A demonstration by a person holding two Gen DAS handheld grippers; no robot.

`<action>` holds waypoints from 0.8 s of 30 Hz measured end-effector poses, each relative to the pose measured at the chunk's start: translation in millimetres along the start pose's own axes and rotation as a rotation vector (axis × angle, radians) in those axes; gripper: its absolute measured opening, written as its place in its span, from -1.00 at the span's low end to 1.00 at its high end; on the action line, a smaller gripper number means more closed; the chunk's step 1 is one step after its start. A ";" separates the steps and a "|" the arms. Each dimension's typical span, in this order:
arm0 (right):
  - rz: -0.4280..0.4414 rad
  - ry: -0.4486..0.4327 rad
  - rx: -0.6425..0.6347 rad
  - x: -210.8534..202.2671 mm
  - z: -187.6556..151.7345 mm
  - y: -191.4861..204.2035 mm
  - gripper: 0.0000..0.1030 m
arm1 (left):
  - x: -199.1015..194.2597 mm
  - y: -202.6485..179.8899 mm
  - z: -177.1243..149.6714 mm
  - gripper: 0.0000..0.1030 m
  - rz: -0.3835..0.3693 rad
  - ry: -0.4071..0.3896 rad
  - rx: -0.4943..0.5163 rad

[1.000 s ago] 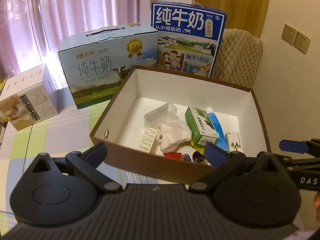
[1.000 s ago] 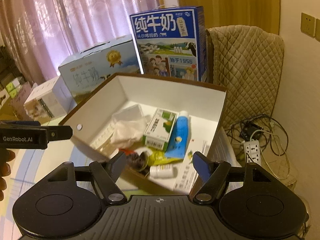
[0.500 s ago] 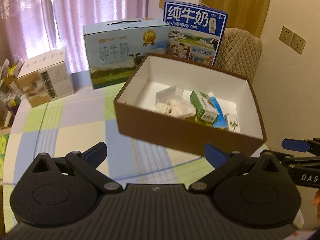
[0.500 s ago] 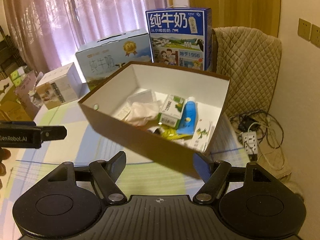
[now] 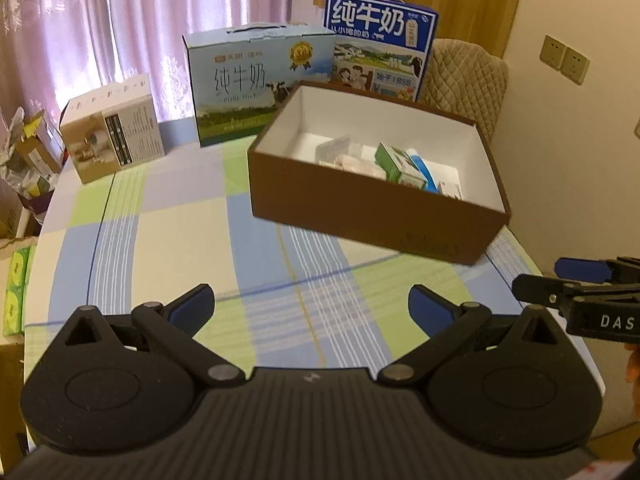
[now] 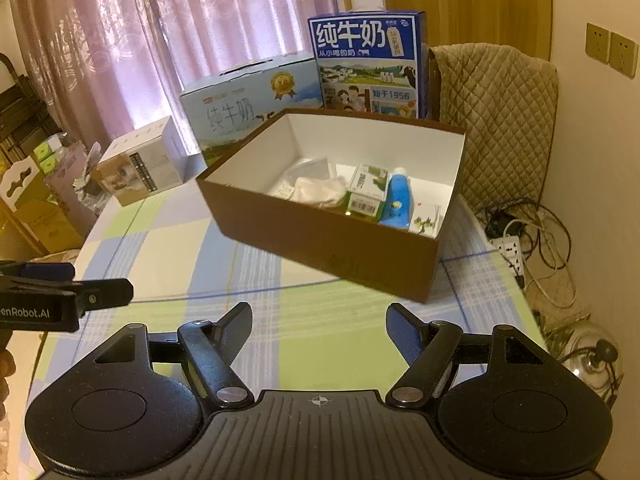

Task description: Organize objects

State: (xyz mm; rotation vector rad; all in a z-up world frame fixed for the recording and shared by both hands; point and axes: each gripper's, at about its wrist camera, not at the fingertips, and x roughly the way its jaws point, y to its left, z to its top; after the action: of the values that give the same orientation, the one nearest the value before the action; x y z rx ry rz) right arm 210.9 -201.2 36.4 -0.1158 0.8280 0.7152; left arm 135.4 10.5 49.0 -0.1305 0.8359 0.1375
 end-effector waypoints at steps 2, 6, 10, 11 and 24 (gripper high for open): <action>0.006 0.002 0.005 -4.1 -6.0 4.0 0.38 | -3.9 1.5 -7.2 0.98 -0.003 0.006 0.006; 0.003 0.004 0.008 -10.7 -15.7 12.2 0.38 | -10.6 6.1 -21.9 0.98 -0.008 0.020 0.011; 0.004 0.004 0.010 -16.6 -26.5 21.6 0.38 | -17.1 9.6 -35.3 0.98 -0.009 0.027 0.021; 0.005 0.005 0.012 -18.1 -29.6 24.0 0.38 | -18.7 10.4 -38.4 0.98 -0.010 0.029 0.023; 0.040 0.031 0.009 -25.0 -58.7 46.6 0.38 | -30.9 14.9 -60.6 0.98 -0.014 0.054 0.016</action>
State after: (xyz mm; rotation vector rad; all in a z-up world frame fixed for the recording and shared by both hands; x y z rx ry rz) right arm 133.2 -200.2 22.0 -0.1026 0.8645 0.7491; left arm 68.1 12.7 30.9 -0.1257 0.8900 0.1150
